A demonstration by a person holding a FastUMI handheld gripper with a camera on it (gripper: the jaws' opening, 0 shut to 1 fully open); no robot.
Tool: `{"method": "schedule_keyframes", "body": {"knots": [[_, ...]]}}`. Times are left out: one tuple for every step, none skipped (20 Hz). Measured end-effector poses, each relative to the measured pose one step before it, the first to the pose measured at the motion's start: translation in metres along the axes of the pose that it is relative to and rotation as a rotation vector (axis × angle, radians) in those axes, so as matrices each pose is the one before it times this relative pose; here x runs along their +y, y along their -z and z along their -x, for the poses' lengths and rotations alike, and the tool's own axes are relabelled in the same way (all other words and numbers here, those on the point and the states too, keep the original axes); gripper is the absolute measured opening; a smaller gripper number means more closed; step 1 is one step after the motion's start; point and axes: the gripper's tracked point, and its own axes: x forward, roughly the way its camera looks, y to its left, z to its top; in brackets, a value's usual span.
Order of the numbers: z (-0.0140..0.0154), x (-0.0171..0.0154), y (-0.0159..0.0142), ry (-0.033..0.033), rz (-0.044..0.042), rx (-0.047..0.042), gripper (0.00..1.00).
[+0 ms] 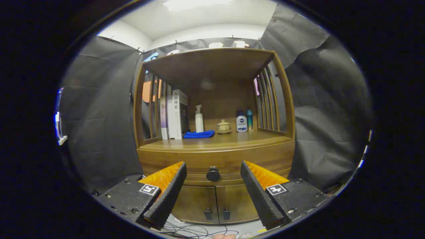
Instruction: Pull open the drawer, take out the items inside it, and place them on the countertop above the cabinet.
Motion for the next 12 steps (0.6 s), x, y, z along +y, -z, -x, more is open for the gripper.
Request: {"method": "schedule_keyframes", "body": {"knots": [[0.00019,-0.00059,0.00121,0.00010,-0.00144,0.00374,1.00],[0.00109,-0.00050,-0.00077,0.00023,0.00036,0.00055,1.00],[0.00046,-0.00107,0.00030,-0.00005,0.00086,0.00050,1.00],[0.00061,-0.00124,0.00013,0.00115,-0.00058,0.00140,1.00],[0.00016,-0.00068,0.00123,0.00150,-0.00290,0.00090,1.00],[0.00073,-0.00105,0.00000,0.00225,-0.00474,0.00207,1.00],[0.00073,-0.00098,0.00052,0.00075,-0.00530,0.00139,1.00],[0.00043,-0.00058,0.00031,0.00087,-0.00522,0.00209,1.00],[0.00001,-0.00012,0.00056,-0.00014,-0.00325,0.00119,1.00],[-0.00024,-0.00021,0.00029,-0.00058,-0.00142,0.00150,1.00],[0.00028,-0.00042,-0.00015,-0.00024,-0.00179,-0.00058,1.00],[-0.00023,-0.00019,-0.00015,0.00007,-0.00133,-0.00175,1.00]]}}
